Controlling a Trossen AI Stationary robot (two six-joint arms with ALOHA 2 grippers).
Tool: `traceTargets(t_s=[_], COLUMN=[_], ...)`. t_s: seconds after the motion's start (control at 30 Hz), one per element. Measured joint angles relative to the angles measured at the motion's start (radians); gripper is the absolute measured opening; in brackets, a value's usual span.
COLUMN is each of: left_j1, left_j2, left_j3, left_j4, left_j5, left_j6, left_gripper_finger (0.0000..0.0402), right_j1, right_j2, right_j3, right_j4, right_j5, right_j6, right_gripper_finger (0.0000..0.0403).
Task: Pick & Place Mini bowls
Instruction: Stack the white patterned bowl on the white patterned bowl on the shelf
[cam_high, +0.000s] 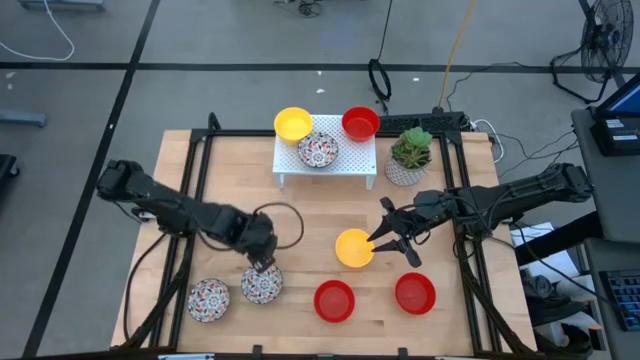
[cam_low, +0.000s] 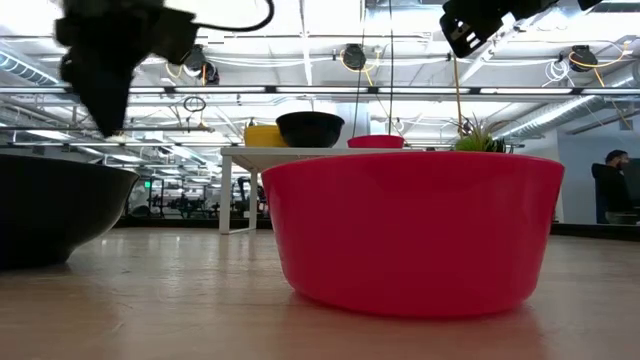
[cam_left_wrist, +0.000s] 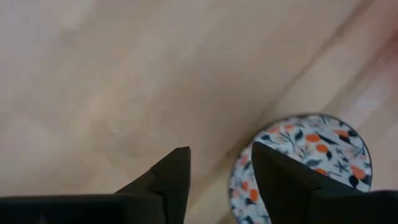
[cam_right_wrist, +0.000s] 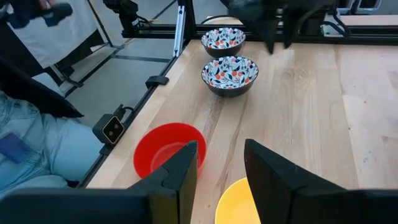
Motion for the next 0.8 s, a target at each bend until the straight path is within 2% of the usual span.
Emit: traceTargets(t_s=[0.23,0.47,0.6,0.8], left_j1=[-0.066,-0.081,-0.081,-0.079], left_j2=[0.000,0.000,0.000,0.004], left_j3=[-0.168,-0.238,-0.245,-0.245], left_j4=[0.248,0.288,0.299,0.293], left_j5=[0.123,0.105,0.105,0.113], left_j6=[-0.082,-0.137,-0.129,-0.080], left_gripper_finger=[0.0222,0.0234,0.0203,0.0099], right_j1=[0.000,0.000,0.000,0.000], right_j2=[0.000,0.000,0.000,0.000], right_j3=[0.000,0.000,0.000,0.000], right_j4=[0.000,0.000,0.000,0.000], right_j5=[0.000,0.000,0.000,0.000], right_j6=[0.009,0.011,0.011,0.011], right_gripper_finger=[0.0123,0.0123,0.0123,0.0123])
